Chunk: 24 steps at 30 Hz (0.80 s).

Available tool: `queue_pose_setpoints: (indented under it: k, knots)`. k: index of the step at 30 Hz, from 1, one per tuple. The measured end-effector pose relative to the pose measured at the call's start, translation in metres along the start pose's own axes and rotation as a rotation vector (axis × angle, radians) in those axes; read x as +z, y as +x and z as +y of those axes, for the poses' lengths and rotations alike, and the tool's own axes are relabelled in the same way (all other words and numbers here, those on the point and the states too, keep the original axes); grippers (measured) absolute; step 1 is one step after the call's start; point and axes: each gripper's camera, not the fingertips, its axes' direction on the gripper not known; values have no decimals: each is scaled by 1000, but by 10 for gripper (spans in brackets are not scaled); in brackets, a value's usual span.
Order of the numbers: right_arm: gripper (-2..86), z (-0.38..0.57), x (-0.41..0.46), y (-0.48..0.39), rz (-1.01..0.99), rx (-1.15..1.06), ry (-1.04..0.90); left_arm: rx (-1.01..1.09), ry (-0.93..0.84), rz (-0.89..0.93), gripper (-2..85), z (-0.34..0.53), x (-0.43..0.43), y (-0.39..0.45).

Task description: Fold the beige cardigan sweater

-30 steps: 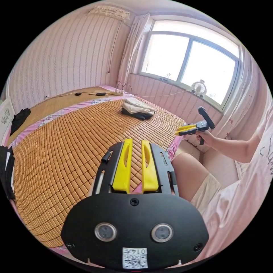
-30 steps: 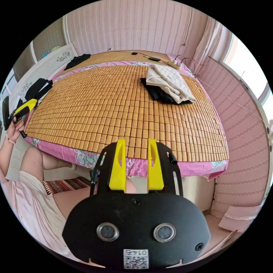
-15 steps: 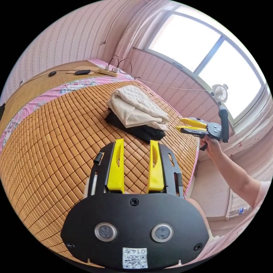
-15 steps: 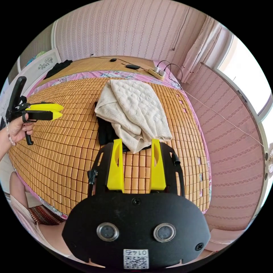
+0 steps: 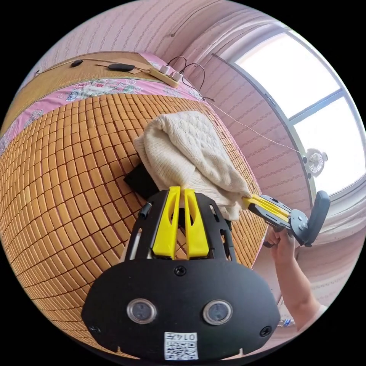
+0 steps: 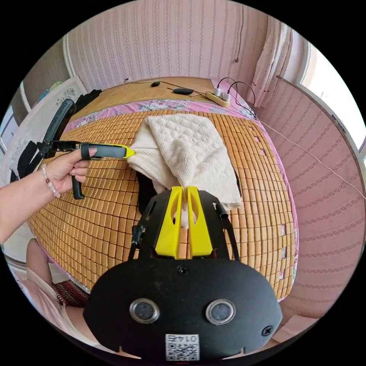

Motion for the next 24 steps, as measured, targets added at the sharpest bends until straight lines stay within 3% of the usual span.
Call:
queue_pose_setpoints:
  k: [4,8,15,18,21,24]
  knots:
    - [14,9,-71,-35,-150,-166,172,49,144,-21,-9,23,-81,3]
    - [11,14,-149,-106,-389,-377,337,44,336,-71,-10,80,-226,-16]
    - [8,9,-247,-207,-819,-535,632,194,632,-478,-10,147,-497,40]
    - [6,11,-274,-233,-875,-555,721,317,602,-596,-10,142,-551,77]
    - [4,30,-267,-240,-874,-520,702,478,485,-694,-9,138,-551,102]
    - [4,65,-231,-241,-789,-440,604,559,407,-642,-8,143,-521,93]
